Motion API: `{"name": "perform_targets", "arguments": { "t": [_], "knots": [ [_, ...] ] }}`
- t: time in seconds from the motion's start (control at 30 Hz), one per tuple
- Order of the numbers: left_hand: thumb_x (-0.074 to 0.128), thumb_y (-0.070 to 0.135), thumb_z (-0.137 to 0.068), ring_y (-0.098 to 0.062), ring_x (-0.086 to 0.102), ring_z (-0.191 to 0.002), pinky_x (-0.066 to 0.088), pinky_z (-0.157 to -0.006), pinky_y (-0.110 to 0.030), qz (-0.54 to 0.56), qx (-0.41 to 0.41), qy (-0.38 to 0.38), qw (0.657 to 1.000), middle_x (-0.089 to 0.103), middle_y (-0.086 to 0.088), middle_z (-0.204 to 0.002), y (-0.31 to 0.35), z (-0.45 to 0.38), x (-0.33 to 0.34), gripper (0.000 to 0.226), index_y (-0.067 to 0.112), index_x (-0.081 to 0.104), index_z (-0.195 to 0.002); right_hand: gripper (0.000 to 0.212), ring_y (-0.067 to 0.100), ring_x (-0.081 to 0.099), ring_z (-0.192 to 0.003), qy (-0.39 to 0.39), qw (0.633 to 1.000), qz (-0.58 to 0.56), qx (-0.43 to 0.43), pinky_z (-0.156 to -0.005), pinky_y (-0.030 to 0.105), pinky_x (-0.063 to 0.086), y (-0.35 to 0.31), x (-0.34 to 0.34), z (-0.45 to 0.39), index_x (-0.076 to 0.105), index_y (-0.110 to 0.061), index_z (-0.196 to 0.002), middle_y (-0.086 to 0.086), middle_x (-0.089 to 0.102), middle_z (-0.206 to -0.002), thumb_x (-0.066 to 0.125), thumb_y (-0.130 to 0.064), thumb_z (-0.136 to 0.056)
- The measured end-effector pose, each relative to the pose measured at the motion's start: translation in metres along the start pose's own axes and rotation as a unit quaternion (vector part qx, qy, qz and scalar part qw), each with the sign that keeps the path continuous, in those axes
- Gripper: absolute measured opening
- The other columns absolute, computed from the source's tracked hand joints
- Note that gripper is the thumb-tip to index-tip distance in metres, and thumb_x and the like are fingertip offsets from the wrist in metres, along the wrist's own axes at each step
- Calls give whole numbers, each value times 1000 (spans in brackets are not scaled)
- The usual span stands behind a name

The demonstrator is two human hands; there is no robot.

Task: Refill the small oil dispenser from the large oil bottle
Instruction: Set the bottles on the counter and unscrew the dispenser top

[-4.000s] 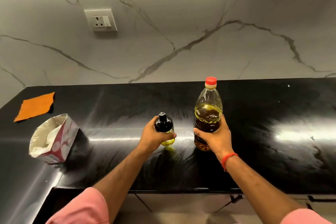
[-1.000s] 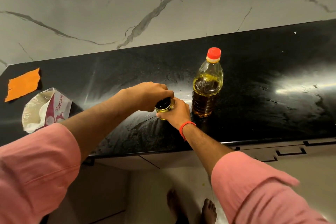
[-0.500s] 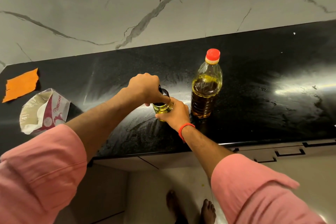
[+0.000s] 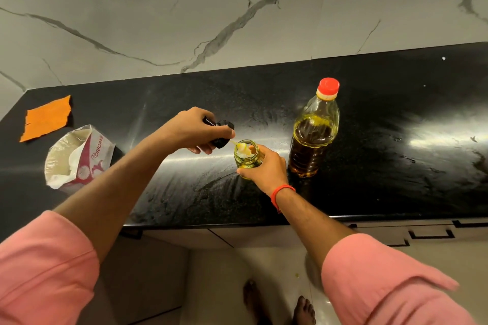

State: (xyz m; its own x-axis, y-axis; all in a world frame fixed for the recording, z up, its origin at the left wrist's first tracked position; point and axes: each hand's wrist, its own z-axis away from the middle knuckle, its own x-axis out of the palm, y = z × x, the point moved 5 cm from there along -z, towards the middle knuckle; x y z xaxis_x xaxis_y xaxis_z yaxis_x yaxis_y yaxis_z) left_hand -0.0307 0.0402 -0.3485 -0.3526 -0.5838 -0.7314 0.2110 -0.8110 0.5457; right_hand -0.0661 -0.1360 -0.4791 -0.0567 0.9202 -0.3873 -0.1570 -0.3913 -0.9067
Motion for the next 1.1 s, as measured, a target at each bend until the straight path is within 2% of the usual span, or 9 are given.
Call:
{"name": "perform_targets", "arguments": {
  "t": [0.1, 0.2, 0.33, 0.5, 0.57, 0.67, 0.77, 0.93, 1.1],
  "knots": [
    [79, 40, -85, -18, 78, -78, 59, -61, -28, 123, 7, -18, 992, 78, -9, -92, -17, 7, 6, 35, 18, 66, -110, 54, 12, 70, -96, 6, 1000, 3, 6, -95, 34, 57, 3, 1, -1, 73, -28, -109, -9, 76, -97, 93, -30, -59],
    [84, 22, -82, -24, 78, -86, 60, -69, -33, 213, 17, -28, 976, 78, -13, -99, -37, 12, 19, 43, 18, 60, -117, 59, 13, 71, -93, 11, 1000, 3, 9, -92, 39, 58, 8, 5, -5, 73, -30, -107, -10, 77, -94, 89, -38, -51],
    [86, 5, -76, -26, 71, -94, 61, -79, -34, 293, 29, -10, 956, 70, -18, -108, -69, 13, 26, 55, 19, 56, -120, 56, 13, 71, -95, 14, 1000, 12, 1, -94, 38, 57, 10, 6, -7, 73, -27, -107, -10, 76, -94, 95, -29, -56],
    [88, 5, -73, -33, 70, -103, 56, -93, -45, 242, 17, 42, 969, 69, -16, -116, -105, 7, 26, 60, 24, 54, -117, 59, 13, 70, -97, 19, 1000, 12, -13, -96, 38, 57, 11, 6, -8, 72, -24, -113, -7, 76, -98, 96, -26, -59],
    [89, 5, -69, -35, 71, -98, 58, -88, -48, 221, 14, 74, 972, 67, -14, -116, -116, 5, 28, 61, 26, 54, -114, 60, 12, 71, -98, 20, 1000, 12, -14, -97, 38, 57, 13, 7, -9, 72, -23, -114, -7, 77, -99, 96, -26, -59],
    [89, 14, -59, -27, 72, -85, 61, -74, -40, 189, 11, 120, 975, 68, -11, -111, -134, 5, 35, 60, 34, 54, -104, 64, 11, 72, -97, 26, 1000, 12, -12, -95, 39, 58, 16, 7, -10, 73, -23, -115, -9, 77, -98, 95, -30, -56],
    [89, 12, -63, -24, 71, -87, 61, -76, -41, 157, 10, 153, 976, 67, -4, -105, -150, 7, 43, 59, 30, 53, -105, 63, 11, 71, -98, 25, 999, 17, -12, -96, 39, 57, 16, 7, -10, 72, -23, -116, -9, 77, -99, 96, -29, -58],
    [90, 12, -68, -17, 68, -83, 59, -69, -31, 112, 22, 188, 975, 68, -2, -102, -161, 6, 47, 60, 25, 48, -109, 63, 11, 70, -100, 27, 999, 17, -18, -96, 39, 57, 16, 7, -9, 71, -22, -119, -8, 76, -102, 95, -27, -61],
    [91, 18, -68, -22, 69, -89, 61, -76, -48, 88, 22, 192, 977, 66, 0, -108, -165, 5, 48, 66, 31, 43, -112, 61, 10, 70, -98, 30, 999, 17, -27, -95, 36, 57, 12, 7, -6, 71, -22, -118, -8, 76, -100, 95, -25, -62]
  ]
}}
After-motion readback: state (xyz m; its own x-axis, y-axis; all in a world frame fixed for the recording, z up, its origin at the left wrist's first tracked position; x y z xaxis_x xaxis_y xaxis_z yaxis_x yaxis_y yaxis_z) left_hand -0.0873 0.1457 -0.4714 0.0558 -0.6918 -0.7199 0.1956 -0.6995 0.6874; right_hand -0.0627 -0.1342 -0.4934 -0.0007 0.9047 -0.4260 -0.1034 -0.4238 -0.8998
